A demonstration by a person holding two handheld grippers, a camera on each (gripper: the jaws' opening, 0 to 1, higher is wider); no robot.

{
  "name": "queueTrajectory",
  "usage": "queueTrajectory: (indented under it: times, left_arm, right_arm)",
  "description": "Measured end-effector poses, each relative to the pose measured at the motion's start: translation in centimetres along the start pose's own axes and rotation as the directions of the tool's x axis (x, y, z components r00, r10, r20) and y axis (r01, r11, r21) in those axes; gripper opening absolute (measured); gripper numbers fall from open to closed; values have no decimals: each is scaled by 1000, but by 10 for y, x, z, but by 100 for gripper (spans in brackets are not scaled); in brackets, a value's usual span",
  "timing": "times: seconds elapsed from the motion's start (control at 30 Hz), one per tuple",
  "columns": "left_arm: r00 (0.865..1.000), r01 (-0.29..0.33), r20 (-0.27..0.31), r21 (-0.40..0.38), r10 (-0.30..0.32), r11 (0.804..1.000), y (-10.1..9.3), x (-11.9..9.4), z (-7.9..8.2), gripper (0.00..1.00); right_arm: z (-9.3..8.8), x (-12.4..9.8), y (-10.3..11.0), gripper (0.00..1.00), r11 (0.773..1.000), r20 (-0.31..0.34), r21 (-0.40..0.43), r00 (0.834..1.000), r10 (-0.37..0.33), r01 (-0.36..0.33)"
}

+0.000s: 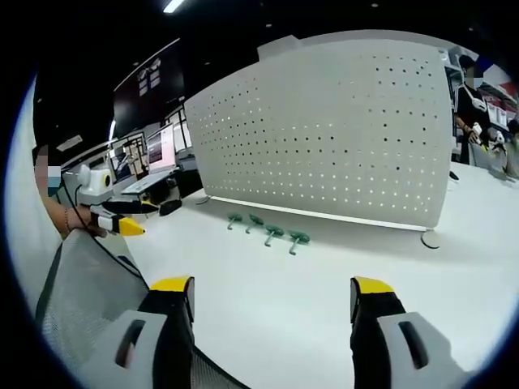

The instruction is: Insert the hook assembly into the mounting plate slot until the hook locks in place.

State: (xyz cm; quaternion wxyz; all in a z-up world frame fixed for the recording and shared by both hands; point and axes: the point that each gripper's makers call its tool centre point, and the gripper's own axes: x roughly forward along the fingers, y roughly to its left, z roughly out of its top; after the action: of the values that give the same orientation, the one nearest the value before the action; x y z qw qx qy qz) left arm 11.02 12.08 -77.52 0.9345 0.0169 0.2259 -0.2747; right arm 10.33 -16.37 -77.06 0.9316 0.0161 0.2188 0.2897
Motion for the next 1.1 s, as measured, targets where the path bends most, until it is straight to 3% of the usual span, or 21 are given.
queueTrajectory:
  times: [1.1]
  left_arm:
    - [1000, 9, 4, -12, -9, 1000, -1, -1, 4, 90]
  right_arm:
    - [4, 0, 3, 76, 1000, -1, 1, 1000, 10, -10]
